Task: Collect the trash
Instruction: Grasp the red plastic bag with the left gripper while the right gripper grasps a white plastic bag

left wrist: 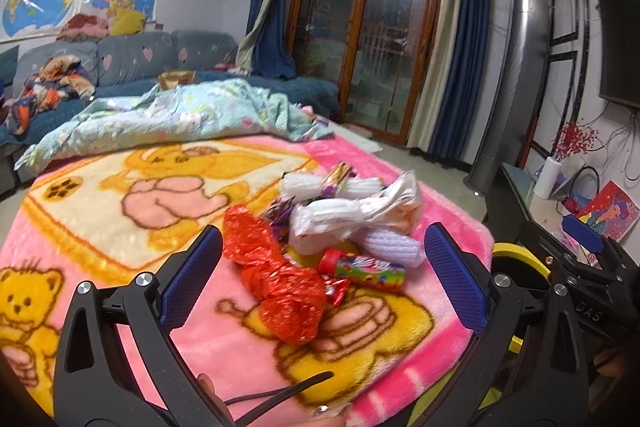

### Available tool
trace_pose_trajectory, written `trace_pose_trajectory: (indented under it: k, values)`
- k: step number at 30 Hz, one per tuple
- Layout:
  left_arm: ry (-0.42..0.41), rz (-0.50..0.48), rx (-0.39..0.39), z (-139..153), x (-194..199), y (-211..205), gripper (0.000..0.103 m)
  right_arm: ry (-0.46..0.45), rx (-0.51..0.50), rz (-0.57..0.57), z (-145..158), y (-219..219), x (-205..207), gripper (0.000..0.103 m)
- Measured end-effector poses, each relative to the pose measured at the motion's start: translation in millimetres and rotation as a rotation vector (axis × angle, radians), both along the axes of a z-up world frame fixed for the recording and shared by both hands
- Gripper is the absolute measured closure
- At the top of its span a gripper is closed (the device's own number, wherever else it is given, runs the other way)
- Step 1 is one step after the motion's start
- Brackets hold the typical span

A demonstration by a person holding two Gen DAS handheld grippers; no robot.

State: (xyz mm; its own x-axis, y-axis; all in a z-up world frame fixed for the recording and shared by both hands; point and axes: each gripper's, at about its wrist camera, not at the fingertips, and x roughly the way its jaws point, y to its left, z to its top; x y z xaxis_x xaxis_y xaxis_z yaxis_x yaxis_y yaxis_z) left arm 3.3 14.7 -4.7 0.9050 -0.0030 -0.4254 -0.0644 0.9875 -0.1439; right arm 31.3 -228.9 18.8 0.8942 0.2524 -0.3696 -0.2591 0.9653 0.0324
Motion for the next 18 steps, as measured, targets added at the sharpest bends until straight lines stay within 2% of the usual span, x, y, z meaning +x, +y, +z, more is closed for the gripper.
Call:
trace_pose_trajectory:
  k: [18]
  values:
    - [0.080, 0.201, -0.088, -1.3, 11.5, 91.6, 0.010, 0.110, 0.032, 0.198, 0.9, 58.6, 31.9, 0.006]
